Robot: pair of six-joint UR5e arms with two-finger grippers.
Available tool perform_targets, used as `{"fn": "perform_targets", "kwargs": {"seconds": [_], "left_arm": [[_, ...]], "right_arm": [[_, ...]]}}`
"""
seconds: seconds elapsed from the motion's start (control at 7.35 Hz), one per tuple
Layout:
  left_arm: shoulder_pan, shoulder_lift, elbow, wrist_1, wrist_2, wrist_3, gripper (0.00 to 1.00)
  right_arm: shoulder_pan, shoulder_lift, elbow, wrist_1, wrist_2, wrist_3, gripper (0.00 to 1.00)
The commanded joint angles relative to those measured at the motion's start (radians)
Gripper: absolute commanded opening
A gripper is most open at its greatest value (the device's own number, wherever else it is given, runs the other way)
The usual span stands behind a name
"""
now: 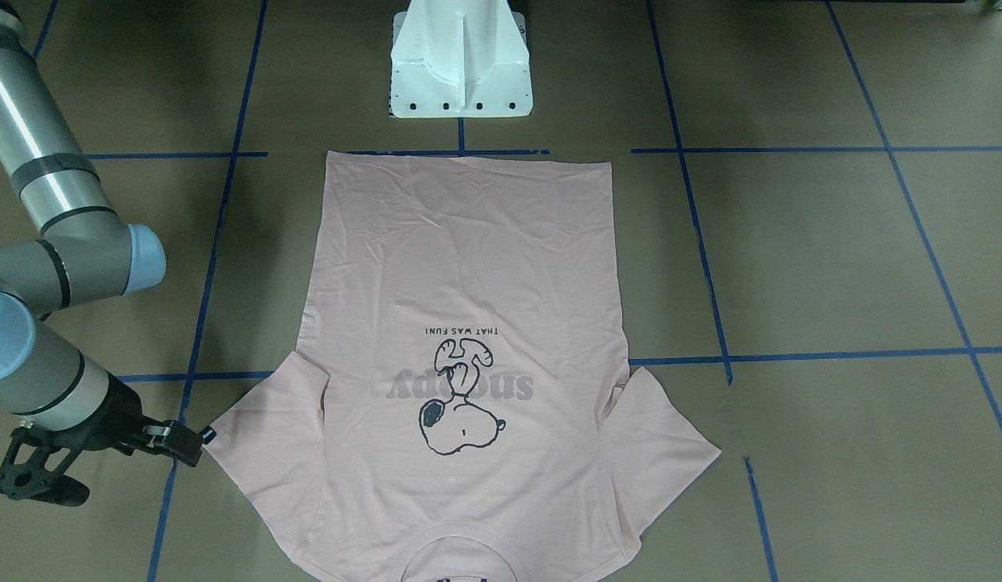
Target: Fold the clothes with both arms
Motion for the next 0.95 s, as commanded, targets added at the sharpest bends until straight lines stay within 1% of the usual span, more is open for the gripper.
{"fn": "perform_targets", "kwargs": {"seconds": [0.0, 0.41, 0.54, 0.68, 0.82], "left_arm": [[-0.001, 0.000, -0.003, -0.001, -0.004, 0.001, 1.00], [0.000, 0.003, -0.020, 0.000, -0.001, -0.001, 1.00], [0.000, 0.003, -0.022, 0.000, -0.001, -0.001, 1.00], [-0.001, 0.008, -0.022, 0.000, -0.001, 0.001, 1.00], [0.000, 0.011, -0.022, 0.000, -0.001, 0.001, 1.00]], "right_arm": [[-0.036, -0.006, -0.021, 0.001, -0.012, 0.050, 0.84], [-0.063, -0.021, -0.013, 0.001, -0.012, 0.061, 0.68], [-0.070, -0.018, -0.013, 0.001, -0.012, 0.085, 0.55], [-0.069, -0.015, -0.011, 0.001, -0.012, 0.087, 0.33], [-0.070, -0.009, -0.010, 0.002, -0.012, 0.095, 0.00]]}}
